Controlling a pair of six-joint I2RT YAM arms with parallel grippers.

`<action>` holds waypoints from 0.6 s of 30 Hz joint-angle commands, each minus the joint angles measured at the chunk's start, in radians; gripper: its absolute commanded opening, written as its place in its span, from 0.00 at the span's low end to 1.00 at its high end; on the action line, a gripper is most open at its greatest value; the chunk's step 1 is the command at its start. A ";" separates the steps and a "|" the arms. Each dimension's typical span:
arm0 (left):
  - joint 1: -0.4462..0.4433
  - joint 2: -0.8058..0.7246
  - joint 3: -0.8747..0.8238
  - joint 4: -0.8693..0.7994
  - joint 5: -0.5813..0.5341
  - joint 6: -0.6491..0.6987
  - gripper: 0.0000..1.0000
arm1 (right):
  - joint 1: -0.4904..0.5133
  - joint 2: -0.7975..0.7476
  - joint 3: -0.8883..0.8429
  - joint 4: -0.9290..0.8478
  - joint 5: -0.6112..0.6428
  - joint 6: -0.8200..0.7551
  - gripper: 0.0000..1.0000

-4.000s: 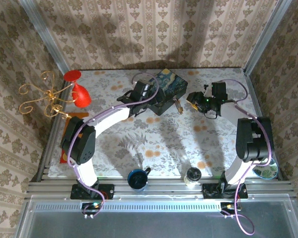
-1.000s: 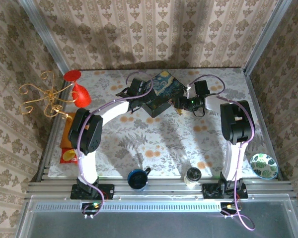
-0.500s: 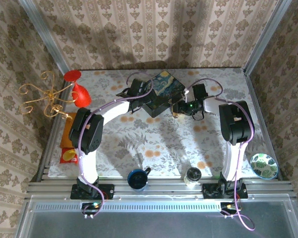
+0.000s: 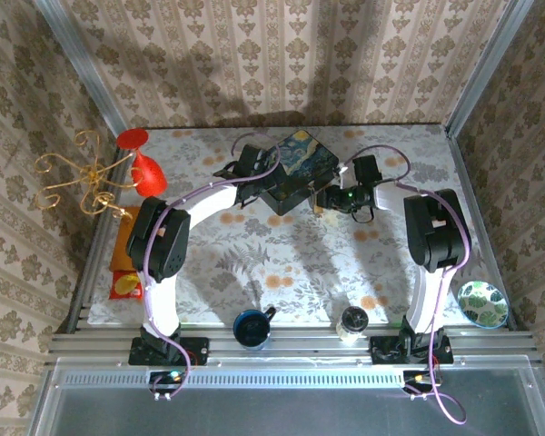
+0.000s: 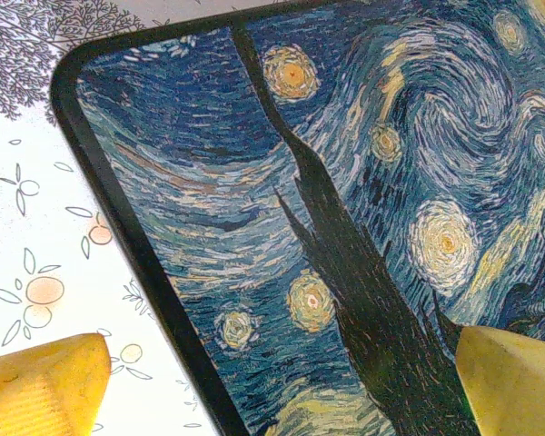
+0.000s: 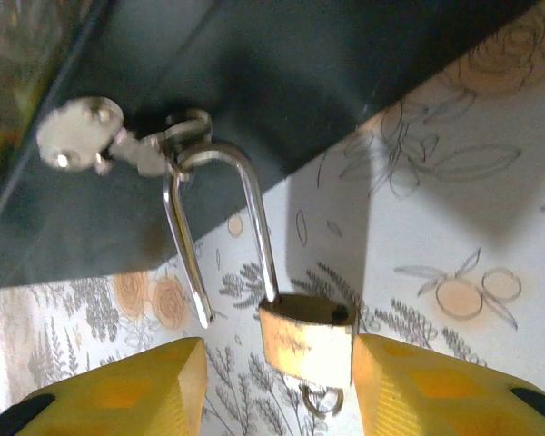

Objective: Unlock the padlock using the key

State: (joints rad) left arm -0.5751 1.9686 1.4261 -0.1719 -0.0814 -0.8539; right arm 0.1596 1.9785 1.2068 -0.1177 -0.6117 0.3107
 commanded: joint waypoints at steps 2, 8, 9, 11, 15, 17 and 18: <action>0.001 0.001 -0.004 0.005 0.007 -0.013 0.99 | -0.003 0.049 0.060 0.028 -0.010 0.036 0.47; 0.001 -0.001 -0.006 0.006 0.006 -0.015 0.99 | -0.003 0.091 0.102 0.050 -0.055 0.065 0.42; 0.001 -0.001 -0.004 0.006 0.007 -0.016 0.99 | -0.003 0.097 0.105 0.054 -0.061 0.071 0.42; 0.000 0.001 -0.003 0.006 0.009 -0.018 0.99 | -0.003 0.110 0.112 0.061 -0.071 0.080 0.40; 0.000 0.001 -0.004 0.006 0.009 -0.017 0.99 | -0.003 0.126 0.115 0.079 -0.097 0.096 0.37; 0.000 -0.001 -0.004 0.006 0.007 -0.018 0.99 | -0.003 0.135 0.118 0.088 -0.107 0.106 0.37; -0.001 -0.001 -0.003 0.005 0.008 -0.017 0.99 | -0.005 0.139 0.116 0.092 -0.110 0.111 0.36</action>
State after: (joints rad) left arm -0.5755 1.9686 1.4261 -0.1719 -0.0772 -0.8604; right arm 0.1596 2.0956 1.2999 -0.0479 -0.6750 0.3969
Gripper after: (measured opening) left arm 0.985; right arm 0.366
